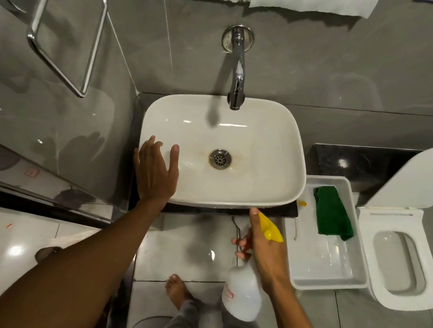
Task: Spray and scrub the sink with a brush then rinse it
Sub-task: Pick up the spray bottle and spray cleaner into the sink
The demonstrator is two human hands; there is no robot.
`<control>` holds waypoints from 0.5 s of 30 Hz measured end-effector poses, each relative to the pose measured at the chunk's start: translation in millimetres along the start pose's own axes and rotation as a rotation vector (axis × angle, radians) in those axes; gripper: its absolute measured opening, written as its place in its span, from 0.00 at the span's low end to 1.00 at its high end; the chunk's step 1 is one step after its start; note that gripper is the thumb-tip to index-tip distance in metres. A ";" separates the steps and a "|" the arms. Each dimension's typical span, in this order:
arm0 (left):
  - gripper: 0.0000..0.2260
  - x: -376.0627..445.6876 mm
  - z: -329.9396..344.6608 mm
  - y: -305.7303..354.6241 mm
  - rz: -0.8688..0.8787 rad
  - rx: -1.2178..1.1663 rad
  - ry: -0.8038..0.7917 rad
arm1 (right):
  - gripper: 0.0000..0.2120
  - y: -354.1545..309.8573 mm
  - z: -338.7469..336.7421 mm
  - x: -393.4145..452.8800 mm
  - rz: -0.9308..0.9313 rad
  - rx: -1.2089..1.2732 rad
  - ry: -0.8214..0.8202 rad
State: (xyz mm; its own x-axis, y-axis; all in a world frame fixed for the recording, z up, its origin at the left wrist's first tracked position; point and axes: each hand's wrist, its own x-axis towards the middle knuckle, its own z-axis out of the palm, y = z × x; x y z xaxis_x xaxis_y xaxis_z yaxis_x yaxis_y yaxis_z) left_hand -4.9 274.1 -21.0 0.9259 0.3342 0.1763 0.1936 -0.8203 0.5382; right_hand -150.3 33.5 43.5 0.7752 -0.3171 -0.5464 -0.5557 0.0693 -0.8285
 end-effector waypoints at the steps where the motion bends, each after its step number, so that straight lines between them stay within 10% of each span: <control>1: 0.30 0.2 -0.3 -0.2 -0.001 0.001 -0.003 | 0.20 -0.3 1.7 0.7 -0.008 0.013 -0.017; 15: 0.26 -47.2 33.1 96.3 0.390 0.039 -0.210 | 0.25 8.7 -96.2 59.2 -0.018 0.139 0.089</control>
State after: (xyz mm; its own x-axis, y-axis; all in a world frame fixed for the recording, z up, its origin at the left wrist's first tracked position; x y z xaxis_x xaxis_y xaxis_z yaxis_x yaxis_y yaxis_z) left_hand -19.2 163.9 -4.7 0.9771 -0.1020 0.1865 -0.1749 -0.8845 0.4326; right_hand -138.2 -75.6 15.8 0.7516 -0.4013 -0.5234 -0.4904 0.1907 -0.8504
